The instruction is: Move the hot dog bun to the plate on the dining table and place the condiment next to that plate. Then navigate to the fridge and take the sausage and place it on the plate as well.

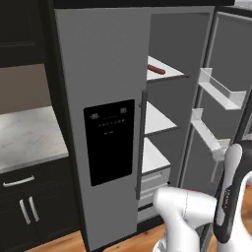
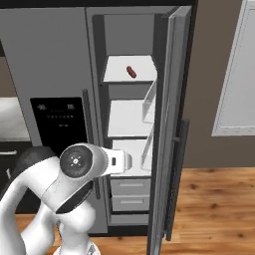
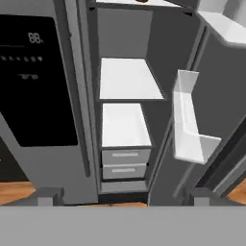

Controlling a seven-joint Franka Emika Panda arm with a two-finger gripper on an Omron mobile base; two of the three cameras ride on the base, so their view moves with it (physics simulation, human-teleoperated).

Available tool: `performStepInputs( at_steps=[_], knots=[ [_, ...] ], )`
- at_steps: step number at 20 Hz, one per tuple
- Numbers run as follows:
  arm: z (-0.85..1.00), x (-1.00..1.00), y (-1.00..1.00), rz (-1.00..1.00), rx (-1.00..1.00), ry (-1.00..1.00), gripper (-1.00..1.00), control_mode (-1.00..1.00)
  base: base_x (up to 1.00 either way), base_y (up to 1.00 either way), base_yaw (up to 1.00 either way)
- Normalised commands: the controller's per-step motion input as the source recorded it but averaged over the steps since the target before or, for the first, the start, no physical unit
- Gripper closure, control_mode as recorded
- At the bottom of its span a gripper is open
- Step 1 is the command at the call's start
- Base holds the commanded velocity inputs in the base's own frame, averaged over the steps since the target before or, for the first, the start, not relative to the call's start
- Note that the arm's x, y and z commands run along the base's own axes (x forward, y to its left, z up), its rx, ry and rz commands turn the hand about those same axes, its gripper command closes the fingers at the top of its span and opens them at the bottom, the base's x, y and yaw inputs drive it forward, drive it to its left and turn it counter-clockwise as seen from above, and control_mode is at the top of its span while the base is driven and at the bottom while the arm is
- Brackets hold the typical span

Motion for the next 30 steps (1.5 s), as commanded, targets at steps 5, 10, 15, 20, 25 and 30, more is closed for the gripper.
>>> performStepInputs(
  at_steps=[5, 10, 15, 20, 25, 30],
  knots=[
    [0.2, 0.8, 0.74, 0.0, -0.12, 0.07, -1.0, -1.0, 0.0, 0.0, 0.0],
    [-0.15, 1.0, 0.11, 0.0, -0.12, 0.1, -1.0, -1.0, 0.0, 0.0, 0.0],
    [-0.64, 1.0, -0.12, -0.01, -0.04, 0.16, -1.0, -1.0, 0.0, 0.0, 0.0],
    [-0.82, 0.87, -0.32, 0.0, 0.0, 0.13, -1.0, -1.0, 0.0, 0.0, 0.0],
    [-0.53, 0.72, -0.54, -0.09, -0.02, 0.08, -1.0, -1.0, 0.0, 0.0, 0.0],
    [-0.28, 0.43, -0.5, -0.16, -0.09, 0.01, -1.0, -1.0, 0.0, 0.0, 0.0]
  ],
)
